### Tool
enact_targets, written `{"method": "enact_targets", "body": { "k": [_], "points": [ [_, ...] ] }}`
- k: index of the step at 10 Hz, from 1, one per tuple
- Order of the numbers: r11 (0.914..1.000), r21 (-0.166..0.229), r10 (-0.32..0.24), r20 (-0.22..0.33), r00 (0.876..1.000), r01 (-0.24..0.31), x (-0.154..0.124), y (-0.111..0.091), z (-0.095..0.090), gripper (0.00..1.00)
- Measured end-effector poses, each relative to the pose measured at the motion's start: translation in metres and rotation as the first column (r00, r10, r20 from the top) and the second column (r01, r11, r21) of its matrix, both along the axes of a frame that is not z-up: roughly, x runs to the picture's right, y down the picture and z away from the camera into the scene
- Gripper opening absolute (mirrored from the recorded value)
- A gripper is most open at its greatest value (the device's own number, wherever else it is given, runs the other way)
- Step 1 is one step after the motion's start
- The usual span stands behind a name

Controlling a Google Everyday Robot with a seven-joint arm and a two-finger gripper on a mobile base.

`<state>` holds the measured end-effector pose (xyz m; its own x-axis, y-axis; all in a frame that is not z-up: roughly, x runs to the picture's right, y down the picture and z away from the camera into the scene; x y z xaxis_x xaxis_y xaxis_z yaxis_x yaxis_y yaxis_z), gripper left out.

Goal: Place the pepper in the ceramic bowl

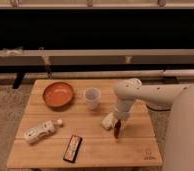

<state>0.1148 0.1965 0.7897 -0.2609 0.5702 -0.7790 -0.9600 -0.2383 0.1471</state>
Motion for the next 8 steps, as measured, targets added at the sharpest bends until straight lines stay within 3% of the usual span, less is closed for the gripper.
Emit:
{"method": "enact_targets", "body": {
  "k": [3, 4, 6, 8],
  "points": [
    [0.9966, 0.056, -0.065, 0.086, 0.994, 0.060, -0.051, -0.042, -0.014, 0.00],
    [0.9930, 0.074, -0.101, 0.129, 0.986, 0.092, -0.075, -0.056, -0.015, 0.00],
    [0.9846, 0.107, -0.157, 0.200, 0.967, 0.138, -0.115, -0.077, -0.016, 0.00],
    [0.9698, 0.154, -0.227, 0.289, 0.930, 0.189, -0.162, -0.100, -0.017, 0.00]
  ]
}}
